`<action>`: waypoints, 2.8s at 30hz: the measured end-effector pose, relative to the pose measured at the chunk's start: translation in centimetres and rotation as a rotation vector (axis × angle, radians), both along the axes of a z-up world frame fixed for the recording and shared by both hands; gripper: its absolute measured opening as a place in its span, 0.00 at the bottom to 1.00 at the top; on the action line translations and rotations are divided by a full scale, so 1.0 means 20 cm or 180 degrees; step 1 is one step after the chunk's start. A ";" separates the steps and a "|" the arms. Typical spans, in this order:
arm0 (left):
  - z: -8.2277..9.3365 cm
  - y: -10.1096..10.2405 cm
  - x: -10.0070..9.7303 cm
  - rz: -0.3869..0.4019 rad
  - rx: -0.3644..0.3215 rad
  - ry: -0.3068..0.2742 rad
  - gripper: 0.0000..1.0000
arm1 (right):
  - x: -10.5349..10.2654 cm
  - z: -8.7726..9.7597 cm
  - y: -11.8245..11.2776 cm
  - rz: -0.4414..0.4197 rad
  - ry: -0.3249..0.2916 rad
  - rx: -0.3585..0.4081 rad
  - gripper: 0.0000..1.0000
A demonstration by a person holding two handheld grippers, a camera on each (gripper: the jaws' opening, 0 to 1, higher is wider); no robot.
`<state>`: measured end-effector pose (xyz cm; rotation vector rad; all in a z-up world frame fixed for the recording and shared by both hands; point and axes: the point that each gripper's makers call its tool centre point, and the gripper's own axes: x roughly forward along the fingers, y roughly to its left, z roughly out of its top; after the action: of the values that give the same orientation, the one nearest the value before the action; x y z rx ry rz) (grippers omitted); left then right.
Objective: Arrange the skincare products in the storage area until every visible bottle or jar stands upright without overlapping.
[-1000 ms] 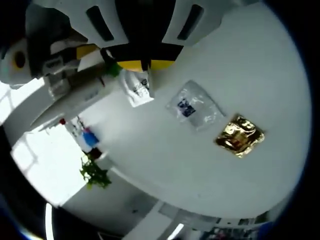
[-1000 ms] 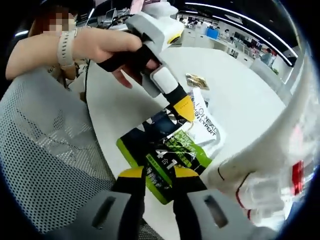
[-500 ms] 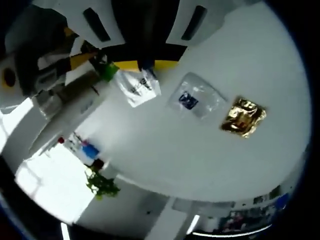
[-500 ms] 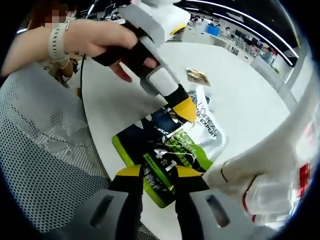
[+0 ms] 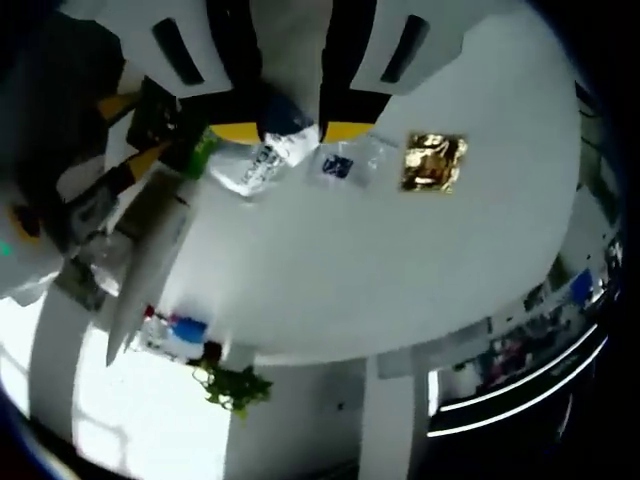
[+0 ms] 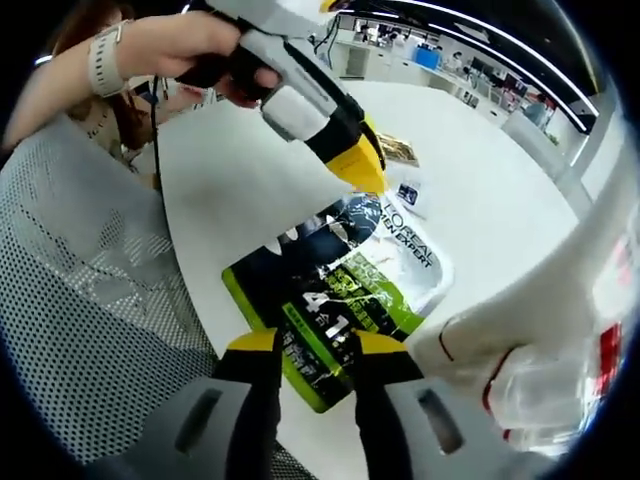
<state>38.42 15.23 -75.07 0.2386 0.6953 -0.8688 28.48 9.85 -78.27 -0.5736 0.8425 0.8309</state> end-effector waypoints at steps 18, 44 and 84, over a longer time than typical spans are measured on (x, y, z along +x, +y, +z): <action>-0.15 -0.14 -0.04 -0.0232 0.0121 0.0082 0.21 | -0.01 0.00 0.00 0.0133 -0.0109 -0.0136 0.21; -0.05 -0.14 -0.02 -0.0155 0.0139 -0.0077 0.22 | 0.00 0.00 -0.01 0.0161 -0.0089 -0.0145 0.21; 0.49 0.16 -0.38 0.0627 -0.0379 -0.0301 0.88 | 0.01 0.15 0.02 0.0318 -0.0438 -0.0078 0.28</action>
<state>30.75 18.53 -65.34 0.1019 0.5665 -0.7032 28.78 10.16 -75.23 -0.6912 0.7034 0.8627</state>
